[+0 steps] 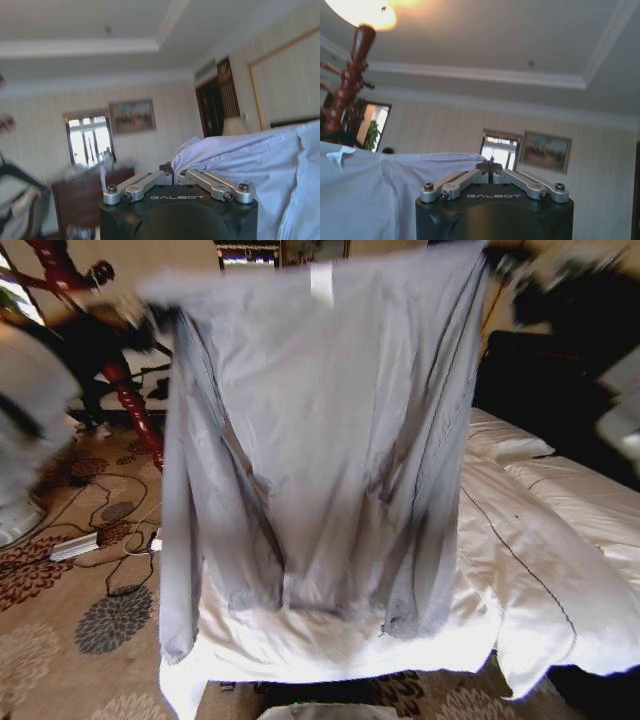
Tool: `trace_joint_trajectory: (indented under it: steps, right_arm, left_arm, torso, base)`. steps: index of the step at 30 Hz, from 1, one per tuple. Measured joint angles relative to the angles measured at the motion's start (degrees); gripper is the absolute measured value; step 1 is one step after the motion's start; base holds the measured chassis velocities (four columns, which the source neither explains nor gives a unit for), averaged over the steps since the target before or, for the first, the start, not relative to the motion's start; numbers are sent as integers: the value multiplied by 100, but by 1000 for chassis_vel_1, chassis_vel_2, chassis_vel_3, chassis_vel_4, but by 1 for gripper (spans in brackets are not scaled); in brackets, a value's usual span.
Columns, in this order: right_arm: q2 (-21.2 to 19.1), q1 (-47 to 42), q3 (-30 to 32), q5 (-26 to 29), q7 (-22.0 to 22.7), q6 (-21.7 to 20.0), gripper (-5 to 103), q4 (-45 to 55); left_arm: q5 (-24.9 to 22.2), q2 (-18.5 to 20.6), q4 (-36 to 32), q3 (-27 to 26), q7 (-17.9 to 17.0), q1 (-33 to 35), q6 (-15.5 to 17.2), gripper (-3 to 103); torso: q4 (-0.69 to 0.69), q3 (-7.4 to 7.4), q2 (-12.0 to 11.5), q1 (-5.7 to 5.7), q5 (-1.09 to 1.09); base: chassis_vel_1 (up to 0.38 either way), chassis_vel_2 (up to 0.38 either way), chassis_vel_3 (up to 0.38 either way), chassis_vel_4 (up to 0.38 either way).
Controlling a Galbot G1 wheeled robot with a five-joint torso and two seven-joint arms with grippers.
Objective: Pick up the clothes from the bed and hang them on the clothes hanger.
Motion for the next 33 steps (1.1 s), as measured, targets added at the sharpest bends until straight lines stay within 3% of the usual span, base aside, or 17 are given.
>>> trace_joint_trajectory:
  steps: [2, 6, 9, 13, 14, 17, 21, 28, 33]
  right_arm:
    - [115, -215, -94, -113, -7, 6, 0, -12]
    - [596, -765, -647, -879, -95, 101, 0, -199]
    - [904, -1013, -983, -1354, -220, 165, 0, -435]
    - [1495, -1053, -1648, -1945, -373, 331, 0, -1140]
    - [1495, -1053, -1648, -1945, -373, 331, 0, -1140]
    - [2064, -903, -2184, -2289, -413, 504, 0, -1864]
    - [2514, -744, -2520, -2579, -430, 645, 0, -2432]
    - [3046, -377, -3055, -3160, -482, 831, 0, -3376]
    - [3486, -101, -3247, -3596, -493, 1076, 0, -4398]
  left_arm:
    - [188, -123, 14, 57, -36, 208, 5, 0]
    - [758, -418, 20, 166, -158, 1037, 7, 0]
    - [1163, -613, 108, 206, -163, 1643, 5, 0]
    - [1924, -1115, 743, 529, -49, 2188, -26, 0]
    - [1924, -1115, 743, 529, -49, 2188, -26, 0]
    - [2467, -1618, 1340, 855, 41, 2283, -106, 0]
    - [2860, -2032, 1830, 1032, 87, 2307, -205, 0]
    - [3203, -2673, 2669, 1257, 38, 2139, -262, 0]
    - [3556, -3316, 3708, 1458, 95, 1766, -425, 0]
  torso:
    - [-3, -1, 0, -1, -1]
    - [5, 1, -1, 1, -3]
    - [4, -1, 0, -1, -2]
    - [2, -1, 0, -3, -1]
    - [2, -1, 0, -3, -1]
    - [2, 0, -1, -1, -3]
    - [2, 0, -1, -2, -2]
    - [2, -1, 0, -2, -2]
    - [4, 0, -1, 0, -2]
  base:
    - [0, 0, 0, 0]
    - [0, 0, 0, 0]
    - [0, 0, 0, 0]
    - [0, 0, 0, 0]
    - [0, 0, 0, 0]
    - [0, 0, 0, 0]
    - [0, 0, 0, 0]
    - [0, 0, 0, 0]
    - [0, 0, 0, 0]
